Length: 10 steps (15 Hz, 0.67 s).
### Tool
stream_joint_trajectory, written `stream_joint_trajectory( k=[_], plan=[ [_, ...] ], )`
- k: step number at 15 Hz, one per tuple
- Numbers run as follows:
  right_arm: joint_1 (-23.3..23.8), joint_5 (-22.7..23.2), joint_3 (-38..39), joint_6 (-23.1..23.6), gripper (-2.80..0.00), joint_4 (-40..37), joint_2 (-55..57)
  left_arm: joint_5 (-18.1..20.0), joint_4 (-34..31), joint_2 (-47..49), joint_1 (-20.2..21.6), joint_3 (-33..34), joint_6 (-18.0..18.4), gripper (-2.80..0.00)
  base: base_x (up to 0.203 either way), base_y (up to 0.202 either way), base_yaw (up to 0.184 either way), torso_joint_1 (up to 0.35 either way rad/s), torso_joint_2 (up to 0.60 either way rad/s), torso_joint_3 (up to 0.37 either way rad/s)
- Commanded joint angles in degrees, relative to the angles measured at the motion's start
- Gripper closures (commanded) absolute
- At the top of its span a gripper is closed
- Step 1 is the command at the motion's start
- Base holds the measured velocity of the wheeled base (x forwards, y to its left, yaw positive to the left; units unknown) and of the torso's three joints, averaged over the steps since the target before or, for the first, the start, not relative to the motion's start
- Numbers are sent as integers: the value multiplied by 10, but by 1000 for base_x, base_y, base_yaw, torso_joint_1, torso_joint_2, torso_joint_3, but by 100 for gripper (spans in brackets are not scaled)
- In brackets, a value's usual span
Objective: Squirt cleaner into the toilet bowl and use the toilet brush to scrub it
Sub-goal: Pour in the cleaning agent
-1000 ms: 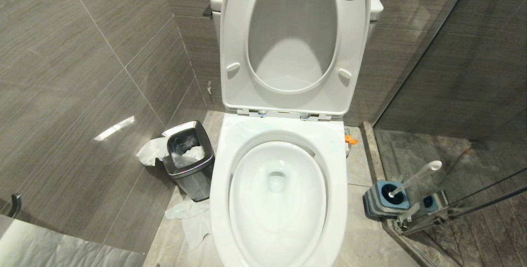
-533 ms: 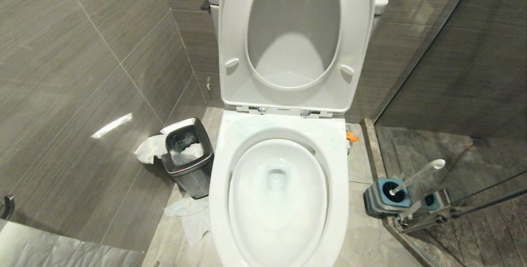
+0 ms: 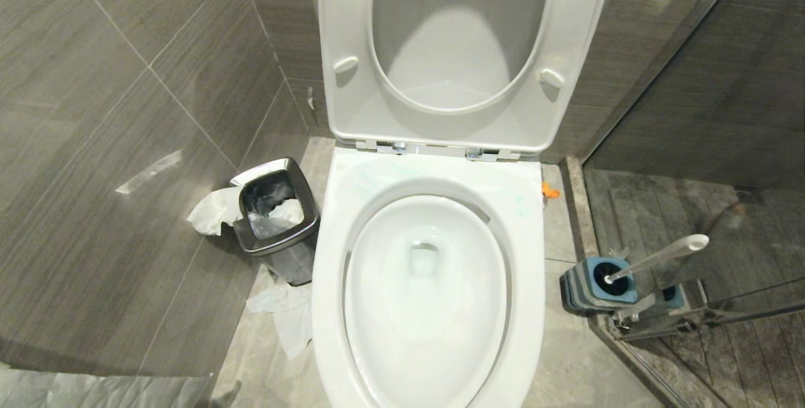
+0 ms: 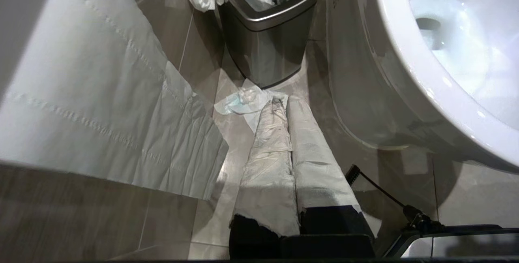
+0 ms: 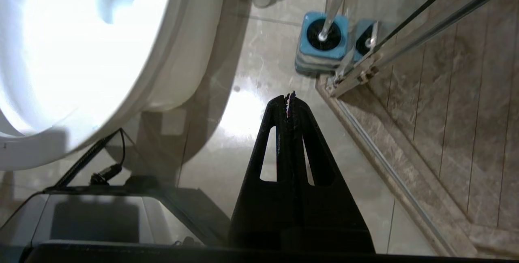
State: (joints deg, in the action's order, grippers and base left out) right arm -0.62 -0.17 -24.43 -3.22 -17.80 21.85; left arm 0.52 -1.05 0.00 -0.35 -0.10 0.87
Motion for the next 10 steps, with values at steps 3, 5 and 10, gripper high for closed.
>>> stream_joint_trajectory(
  k=[3,5,10],
  plan=[
    [0,3,4,0,0,-1,3,0,0,0,0,0,0,0,0,0,0,1,3,-194],
    [0,4,3,0,0,-1,2,0,0,0,0,0,0,0,0,0,0,3,5,-187],
    [0,4,7,0,0,-2,1,0,0,0,0,0,0,0,0,0,0,4,2,-201]
  ],
)
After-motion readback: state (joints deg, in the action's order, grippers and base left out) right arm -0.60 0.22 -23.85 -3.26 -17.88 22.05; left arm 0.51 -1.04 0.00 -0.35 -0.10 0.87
